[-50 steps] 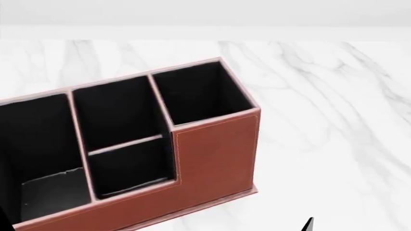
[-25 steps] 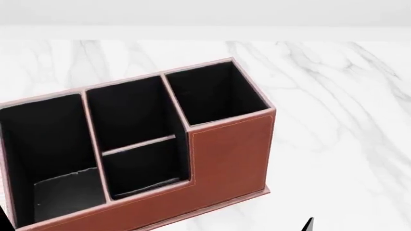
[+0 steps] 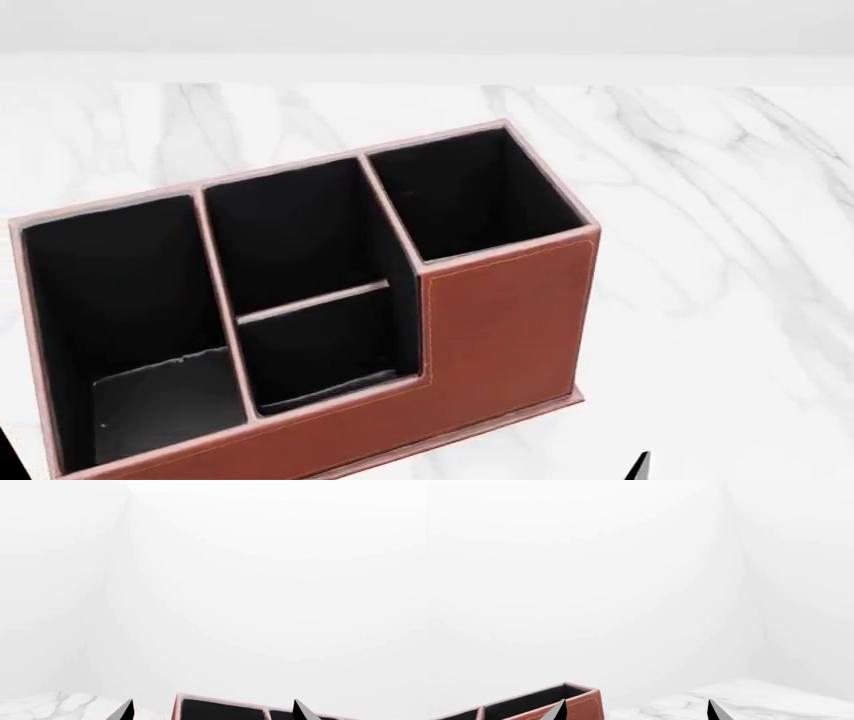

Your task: Pick up the book and place it in the back compartment of the caddy.

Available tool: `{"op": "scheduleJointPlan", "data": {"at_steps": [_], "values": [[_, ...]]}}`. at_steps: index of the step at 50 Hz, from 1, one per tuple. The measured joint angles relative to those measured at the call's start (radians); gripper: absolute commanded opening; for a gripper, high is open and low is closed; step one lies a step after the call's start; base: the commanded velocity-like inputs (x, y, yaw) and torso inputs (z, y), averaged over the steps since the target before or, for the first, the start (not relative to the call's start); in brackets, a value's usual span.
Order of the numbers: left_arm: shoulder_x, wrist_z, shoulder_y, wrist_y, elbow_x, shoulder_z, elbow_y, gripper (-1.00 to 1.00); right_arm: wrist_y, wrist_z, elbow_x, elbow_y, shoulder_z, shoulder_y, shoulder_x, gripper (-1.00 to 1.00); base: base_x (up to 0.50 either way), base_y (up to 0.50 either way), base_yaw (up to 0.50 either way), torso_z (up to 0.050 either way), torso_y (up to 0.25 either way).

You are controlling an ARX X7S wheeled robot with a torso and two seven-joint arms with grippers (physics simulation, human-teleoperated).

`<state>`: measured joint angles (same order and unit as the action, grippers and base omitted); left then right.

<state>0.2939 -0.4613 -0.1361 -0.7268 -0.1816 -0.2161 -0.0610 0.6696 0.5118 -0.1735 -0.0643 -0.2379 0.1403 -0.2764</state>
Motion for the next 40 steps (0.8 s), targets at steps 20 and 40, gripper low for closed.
{"op": "scheduleJointPlan", "data": {"at_steps": [20,40], "values": [[0.002,-0.003,0.003,-0.002,0.001,-0.004,0.005,1.00,0.014,-0.009,-0.022,0.006,-0.012,-0.002,-0.008,1.00,0.00,0.00,0.00,0.000,0.000],[0.044,0.029,0.057,0.091,0.007,-0.027,0.011,1.00,0.016,-0.005,-0.025,0.011,-0.014,-0.005,-0.011,1.00,0.00,0.00,0.00,0.000,0.000]]}}
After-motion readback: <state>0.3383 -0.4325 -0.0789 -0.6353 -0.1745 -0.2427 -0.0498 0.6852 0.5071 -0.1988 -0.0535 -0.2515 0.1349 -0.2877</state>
